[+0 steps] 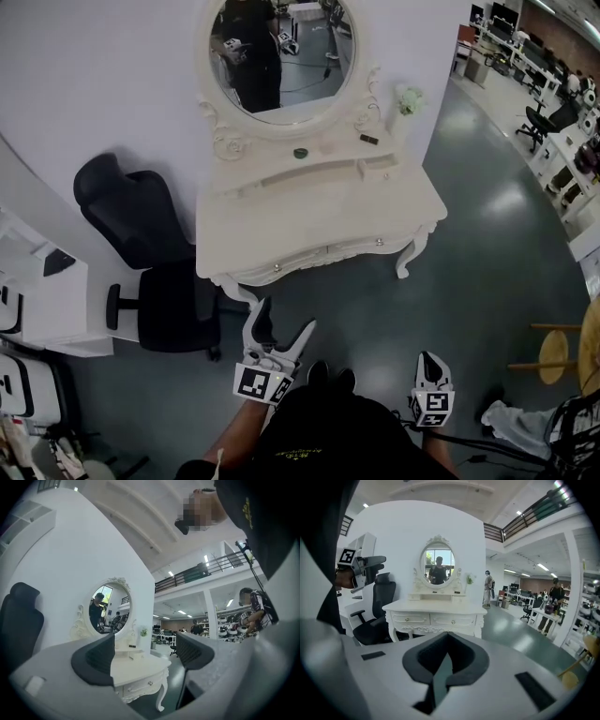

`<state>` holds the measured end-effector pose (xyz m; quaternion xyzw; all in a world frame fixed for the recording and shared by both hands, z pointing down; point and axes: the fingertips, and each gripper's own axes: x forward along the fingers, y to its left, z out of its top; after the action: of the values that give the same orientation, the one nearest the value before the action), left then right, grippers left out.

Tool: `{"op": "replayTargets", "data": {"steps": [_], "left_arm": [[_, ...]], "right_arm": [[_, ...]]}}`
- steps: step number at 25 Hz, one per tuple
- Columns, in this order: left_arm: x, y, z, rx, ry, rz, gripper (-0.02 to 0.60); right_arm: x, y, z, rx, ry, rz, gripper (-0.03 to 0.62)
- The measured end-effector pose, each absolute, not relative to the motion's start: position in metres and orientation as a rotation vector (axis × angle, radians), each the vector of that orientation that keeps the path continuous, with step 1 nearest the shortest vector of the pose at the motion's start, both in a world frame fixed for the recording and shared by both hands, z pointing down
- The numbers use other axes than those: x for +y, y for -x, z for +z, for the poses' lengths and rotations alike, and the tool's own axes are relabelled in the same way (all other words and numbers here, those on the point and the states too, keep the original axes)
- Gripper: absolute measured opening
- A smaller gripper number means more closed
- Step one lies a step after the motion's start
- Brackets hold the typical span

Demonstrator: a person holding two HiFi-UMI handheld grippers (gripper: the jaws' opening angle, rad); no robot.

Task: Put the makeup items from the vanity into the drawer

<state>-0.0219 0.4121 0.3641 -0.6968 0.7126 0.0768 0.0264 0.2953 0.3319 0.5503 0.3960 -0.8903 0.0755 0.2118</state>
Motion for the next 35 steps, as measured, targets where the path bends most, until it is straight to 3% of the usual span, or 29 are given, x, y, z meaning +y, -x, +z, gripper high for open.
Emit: {"op": "replayTargets", "data": {"steps": [10,19,35], "left_arm": [[0.372,0.028,0.368,2.248,2.123,0.166,0.385],[0.291,0.077,0.377,2.230,2.112,0.130,0.385],[-0.015,0.253,0.353,1.995,2.272,0.008,0.385]], "right_arm": [[0.302,-0.292,0.566,-2.485,-1.014,0.279,0.003],[0.220,-0.261,0.578,-2.464,-1.055,0.309,0.003],[-0.023,-0.068,0.535,-2.448,-1.042,0.215,0.003]]}}
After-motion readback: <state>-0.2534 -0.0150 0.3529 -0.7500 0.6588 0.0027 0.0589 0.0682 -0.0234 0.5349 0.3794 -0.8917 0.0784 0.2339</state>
